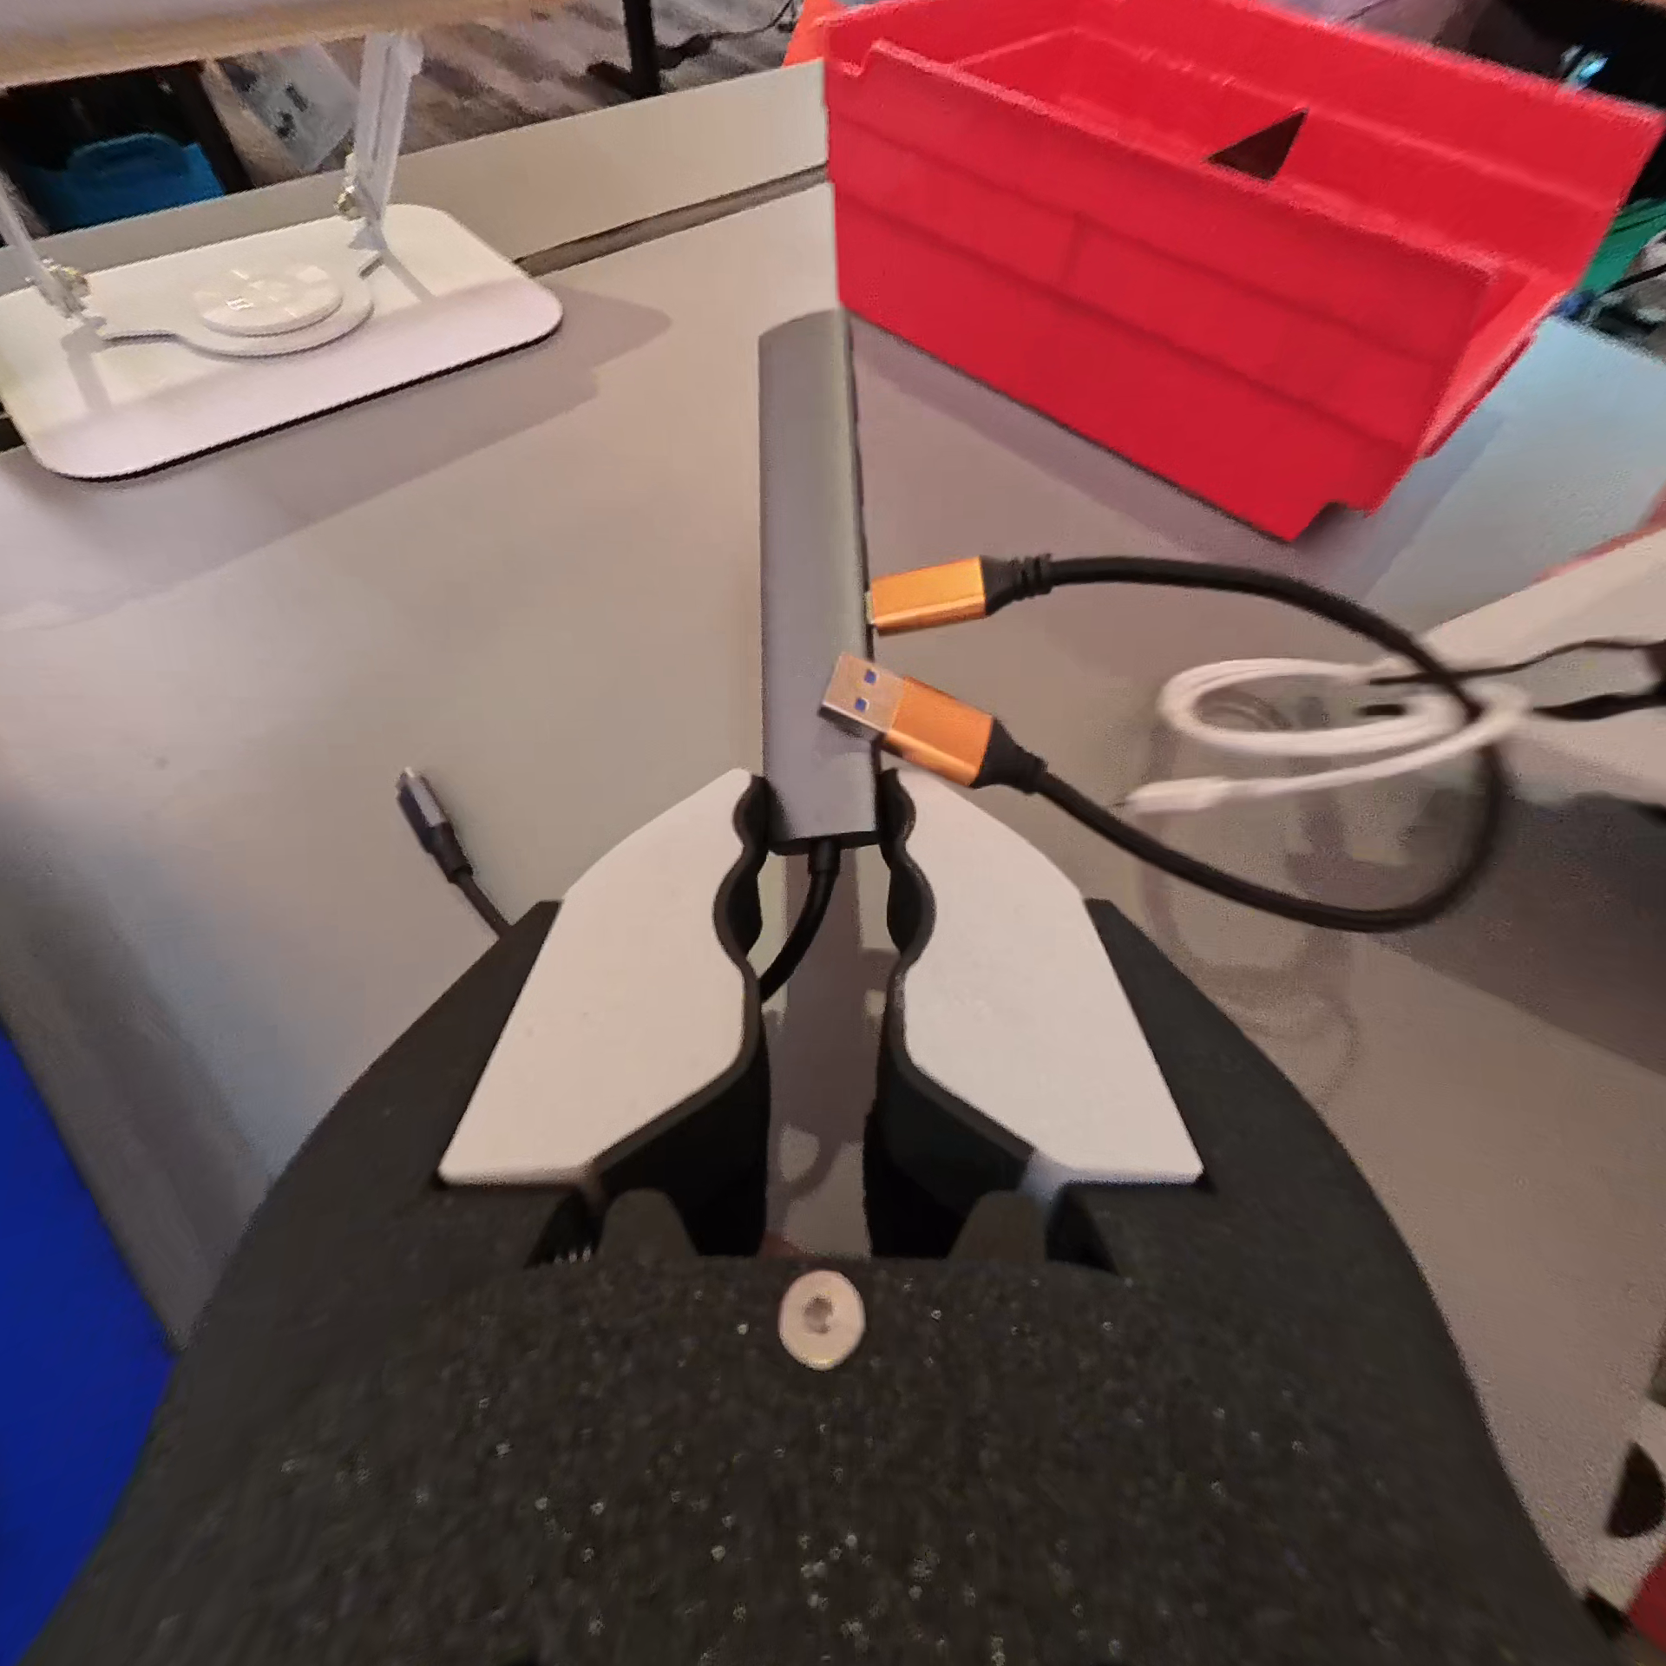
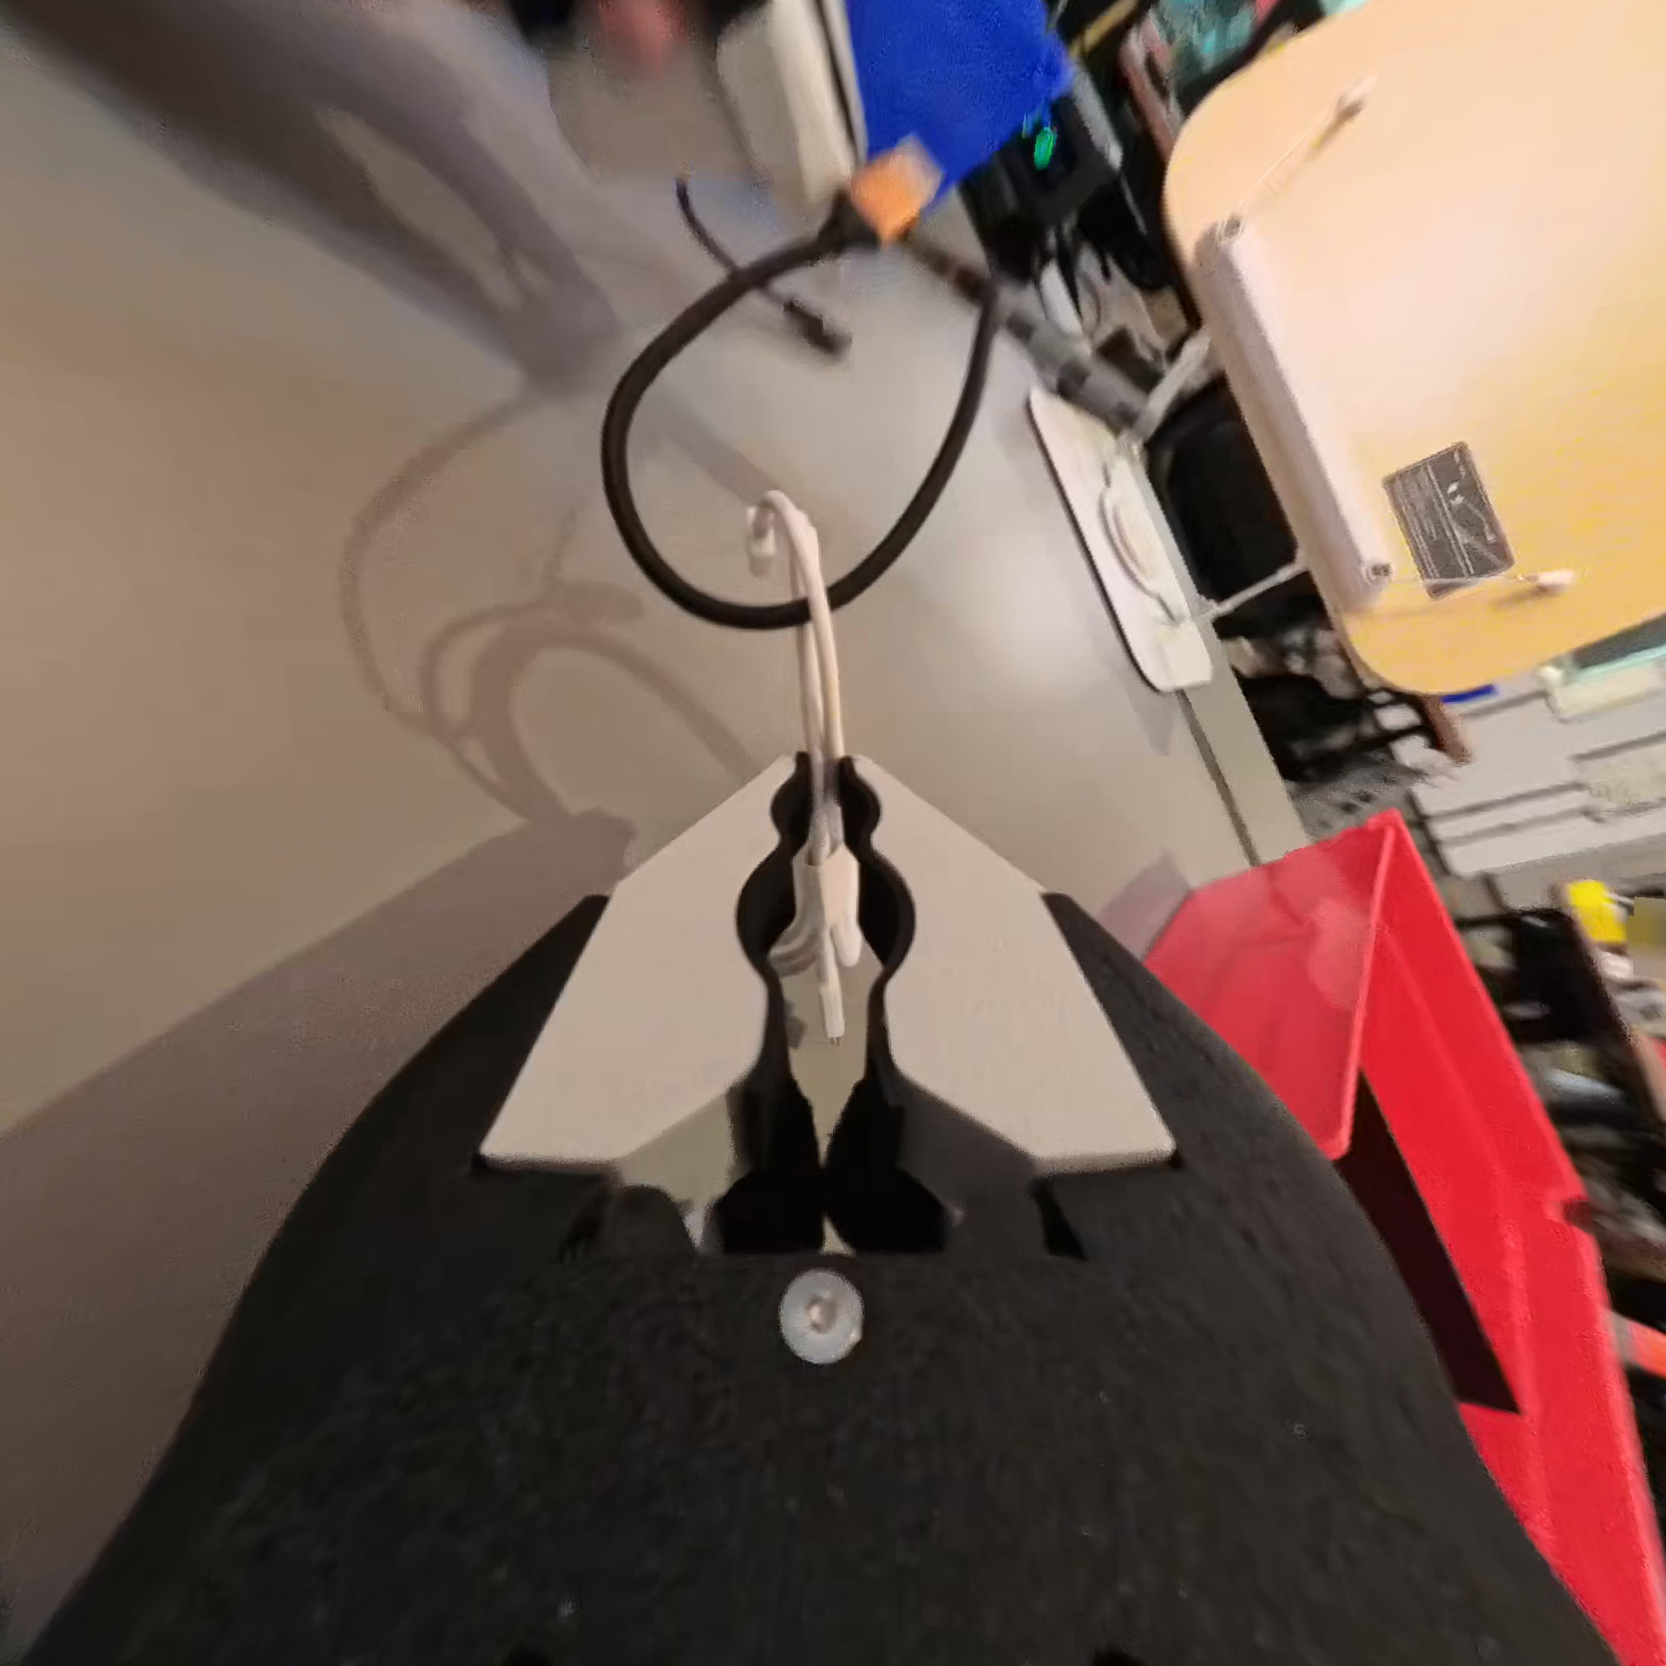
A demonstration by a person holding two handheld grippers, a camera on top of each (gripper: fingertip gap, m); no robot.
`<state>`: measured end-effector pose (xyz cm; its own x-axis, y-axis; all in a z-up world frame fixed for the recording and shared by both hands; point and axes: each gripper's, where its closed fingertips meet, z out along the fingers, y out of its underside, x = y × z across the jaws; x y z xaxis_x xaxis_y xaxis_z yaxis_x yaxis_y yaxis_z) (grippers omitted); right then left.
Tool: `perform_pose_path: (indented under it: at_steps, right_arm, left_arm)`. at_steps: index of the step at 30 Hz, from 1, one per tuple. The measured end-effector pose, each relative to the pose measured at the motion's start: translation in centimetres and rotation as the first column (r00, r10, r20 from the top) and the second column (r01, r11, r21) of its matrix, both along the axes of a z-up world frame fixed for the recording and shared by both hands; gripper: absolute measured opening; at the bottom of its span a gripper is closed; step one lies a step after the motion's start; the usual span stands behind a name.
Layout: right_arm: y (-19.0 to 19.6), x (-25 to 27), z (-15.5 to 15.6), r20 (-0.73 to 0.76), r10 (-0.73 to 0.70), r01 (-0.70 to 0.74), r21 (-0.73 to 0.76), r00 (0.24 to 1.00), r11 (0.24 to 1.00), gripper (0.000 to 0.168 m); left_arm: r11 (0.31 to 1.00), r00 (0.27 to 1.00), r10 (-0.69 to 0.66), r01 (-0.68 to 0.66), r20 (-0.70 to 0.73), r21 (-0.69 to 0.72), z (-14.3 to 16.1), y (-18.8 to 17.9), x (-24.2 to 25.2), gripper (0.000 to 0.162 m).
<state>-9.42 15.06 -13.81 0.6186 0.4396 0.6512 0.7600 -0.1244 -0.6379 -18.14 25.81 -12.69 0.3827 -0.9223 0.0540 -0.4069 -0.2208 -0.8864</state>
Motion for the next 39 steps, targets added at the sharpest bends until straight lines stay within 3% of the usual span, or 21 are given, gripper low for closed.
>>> perform_pose_path:
  at_steps: [2, 6, 11, 16, 17, 20, 22, 23, 25, 28, 32, 35, 39]
  right_arm:
    - [-1.3, -1.2, 2.3, -0.155, 0.092, -0.087, 0.038, 0.984, 0.995, 0.005]
    - [-2.5, -0.9, 7.0, -0.388, 0.143, -0.084, 0.164, 0.911, 0.983, 0.005]
    - [-3.0, 1.0, 10.9, -0.680, 0.194, -0.038, 0.238, 0.707, 0.971, 0.005]
    - [-3.7, 6.7, 14.5, -0.841, 0.204, 0.144, 0.314, 0.501, 0.939, 0.005]
    - [-3.5, 8.2, 14.4, -0.849, 0.155, 0.199, 0.290, 0.505, 0.936, 0.005]
    - [-2.2, 14.0, 13.0, -0.750, -0.120, 0.387, 0.192, 0.651, 0.902, 0.004]
    - [-1.1, 16.9, 10.9, -0.578, -0.312, 0.429, 0.074, 0.754, 0.900, 0.004]
    - [-0.9, 18.7, 10.5, -0.465, -0.387, 0.477, 0.090, 0.796, 0.874, 0.004]
    - [-0.2, 19.9, 8.8, -0.254, -0.413, 0.447, 0.093, 0.874, 0.890, 0.005]
    - [0.6, 22.4, 3.9, -0.013, -0.487, 0.485, -0.079, 0.873, 0.871, 0.005]
    - [1.7, 26.3, 0.0, 0.290, -0.545, 0.601, -0.156, 0.787, 0.784, 0.005]
    - [2.5, 26.0, -1.3, 0.198, -0.600, 0.632, -0.256, 0.775, 0.732, 0.007]
    - [2.8, 22.0, 1.3, -0.205, -0.621, 0.523, -0.380, 0.757, 0.763, 0.034]
  left_arm:
    - [1.000, 1.000, 0.024, -0.024, -0.020, 0.005, -0.4, 0.6, -0.3, 0.023]
    - [1.000, 0.999, 0.027, -0.028, -0.029, -0.012, -0.7, 0.7, -0.4, 0.023]
    - [1.000, 0.999, 0.029, -0.029, -0.034, 0.006, -0.6, 0.7, -0.3, 0.023]
    - [0.998, 0.998, 0.054, -0.055, -0.030, -0.007, -0.7, 1.4, -0.7, 0.023]
    - [0.999, 0.999, 0.048, -0.049, -0.017, -0.015, -0.6, 1.3, -0.7, 0.023]
    - [0.999, 0.999, 0.033, -0.033, -0.002, -0.008, 0.0, 0.9, -0.4, 0.023]
    - [1.000, 1.000, 0.013, -0.013, -0.004, 0.007, 0.1, 0.5, -0.2, 0.023]
    - [1.000, 1.000, 0.003, -0.003, -0.005, 0.014, 0.1, 0.2, 0.0, 0.023]
    - [1.000, 1.000, -0.023, 0.023, -0.007, 0.014, 0.1, -0.3, 0.3, 0.023]
    - [0.996, 0.996, -0.085, 0.085, -0.001, -0.007, 0.2, -1.5, 0.8, 0.023]
    - [0.985, 0.985, -0.170, 0.169, -0.012, -0.029, 0.0, -3.1, 1.4, 0.023]
    - [0.982, 0.980, -0.191, 0.191, -0.055, -0.010, -0.5, -3.7, 1.6, 0.023]
    - [0.982, 0.980, -0.187, 0.188, -0.073, 0.010, -0.5, -3.9, 1.6, 0.023]
